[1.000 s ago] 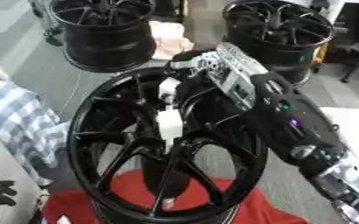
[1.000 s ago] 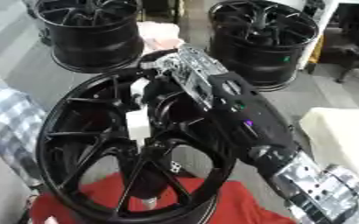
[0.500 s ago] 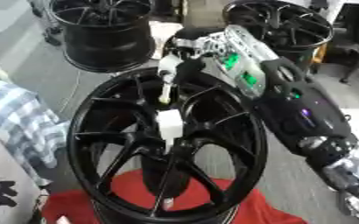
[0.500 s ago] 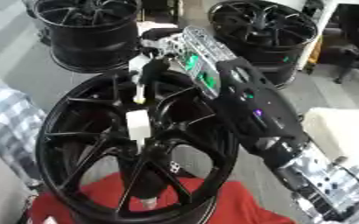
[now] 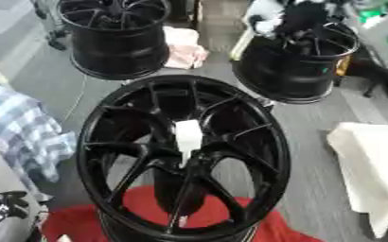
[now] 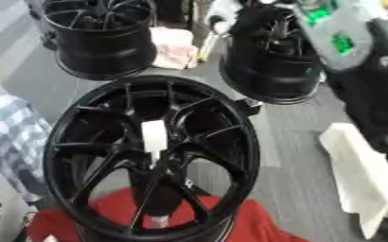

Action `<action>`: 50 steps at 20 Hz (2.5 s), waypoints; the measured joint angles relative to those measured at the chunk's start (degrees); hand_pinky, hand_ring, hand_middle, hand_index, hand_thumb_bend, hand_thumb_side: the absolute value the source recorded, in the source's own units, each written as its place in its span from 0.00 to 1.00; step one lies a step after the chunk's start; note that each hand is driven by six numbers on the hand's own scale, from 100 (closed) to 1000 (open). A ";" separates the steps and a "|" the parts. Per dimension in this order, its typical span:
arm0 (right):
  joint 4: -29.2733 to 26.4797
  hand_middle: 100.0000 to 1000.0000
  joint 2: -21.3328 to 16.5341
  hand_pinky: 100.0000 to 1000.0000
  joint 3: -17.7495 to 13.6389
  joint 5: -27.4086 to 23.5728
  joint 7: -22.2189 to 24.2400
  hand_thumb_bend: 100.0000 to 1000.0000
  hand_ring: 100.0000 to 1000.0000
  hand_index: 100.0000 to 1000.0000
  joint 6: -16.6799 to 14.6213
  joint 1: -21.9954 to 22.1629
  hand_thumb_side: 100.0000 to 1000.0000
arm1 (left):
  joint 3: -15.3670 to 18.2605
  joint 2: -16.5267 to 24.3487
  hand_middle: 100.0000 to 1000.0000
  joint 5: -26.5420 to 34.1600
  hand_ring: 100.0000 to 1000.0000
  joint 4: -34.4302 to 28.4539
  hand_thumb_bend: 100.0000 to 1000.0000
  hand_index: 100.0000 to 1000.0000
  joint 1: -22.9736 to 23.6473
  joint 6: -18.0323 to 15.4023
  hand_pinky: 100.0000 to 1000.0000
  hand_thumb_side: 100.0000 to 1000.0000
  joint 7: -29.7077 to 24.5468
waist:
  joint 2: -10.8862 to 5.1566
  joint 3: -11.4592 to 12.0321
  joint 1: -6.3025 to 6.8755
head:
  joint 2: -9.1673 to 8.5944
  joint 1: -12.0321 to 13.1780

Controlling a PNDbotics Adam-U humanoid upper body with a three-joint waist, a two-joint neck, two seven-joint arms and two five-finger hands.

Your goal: Pull the pin out of the wheel hub.

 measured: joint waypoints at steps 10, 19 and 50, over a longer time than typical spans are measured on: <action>2.13 0.74 13.24 0.73 -18.57 -3.38 -28.24 0.06 0.71 0.88 4.70 35.47 0.57 | 1.26 0.47 0.56 1.13 0.54 0.42 0.02 0.77 0.66 -1.43 0.74 0.64 1.82 | 1.23 -1.75 1.09 | -1.21 1.72; 12.30 0.62 27.55 0.68 -16.31 -12.63 -54.82 0.00 0.61 0.81 -5.00 36.37 0.52 | 1.28 0.47 0.56 1.59 0.54 1.48 0.02 0.77 0.56 -2.35 0.74 0.64 2.63 | 2.27 -2.10 1.94 | -1.51 1.93; 19.44 0.55 30.81 0.63 -6.03 -21.00 -63.79 0.00 0.54 0.78 -19.33 33.76 0.49 | 0.82 0.46 0.57 1.60 0.54 2.54 0.02 0.77 -0.09 -3.72 0.74 0.65 2.78 | 2.99 -1.69 2.94 | 0.12 2.23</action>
